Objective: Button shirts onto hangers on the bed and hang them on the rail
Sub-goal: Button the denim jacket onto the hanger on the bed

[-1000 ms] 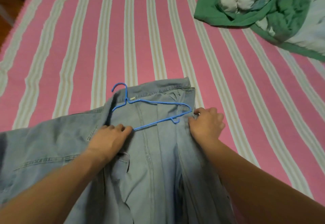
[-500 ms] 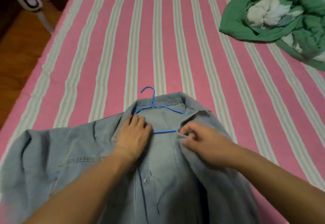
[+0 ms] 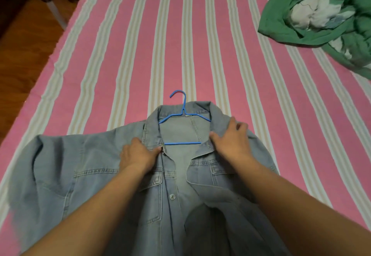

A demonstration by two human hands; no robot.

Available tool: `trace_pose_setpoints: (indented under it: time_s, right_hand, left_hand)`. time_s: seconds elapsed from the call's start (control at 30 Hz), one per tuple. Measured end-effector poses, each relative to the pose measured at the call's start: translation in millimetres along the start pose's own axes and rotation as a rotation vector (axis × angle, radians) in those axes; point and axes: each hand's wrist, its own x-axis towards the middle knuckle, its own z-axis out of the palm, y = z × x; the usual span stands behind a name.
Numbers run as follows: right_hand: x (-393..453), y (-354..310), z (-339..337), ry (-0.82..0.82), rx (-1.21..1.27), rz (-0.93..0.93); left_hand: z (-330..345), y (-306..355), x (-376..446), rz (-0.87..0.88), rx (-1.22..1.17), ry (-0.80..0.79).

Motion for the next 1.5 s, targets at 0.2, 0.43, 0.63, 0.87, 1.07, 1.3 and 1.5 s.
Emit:
trace_pose_setpoints:
  time_s: [0.2,0.43,0.63,0.87,1.07,1.3,1.5]
  right_hand:
    - [52,13,-6,-0.053,-0.116,-0.265]
    - [82,25,3,-0.116,-0.385,-0.316]
    - [62,10,6,-0.100,-0.380,-0.489]
    - [74,-15,-11,-0.099,-0.359,-0.497]
    - [163,-62,-35,0.051,-0.198,-0.298]
    - [47,42,-12,0.075,-0.167,-0.350]
    - [-114,165,-37,-0.017,-0.196,-0.176]
  left_hand:
    - [-14,-18,31,0.505,0.150,0.096]
    - [-17,-19,59,0.394,0.287,0.182]
    - [-24,-5,59,0.433,0.564,0.178]
    - [-56,33,51,0.512,0.442,0.326]
    - [-87,112,110,0.353,0.010,0.069]
    - [19,-4,-38,0.531,0.139,0.077]
    - [69,-10,-153,0.190,-0.361,-0.398]
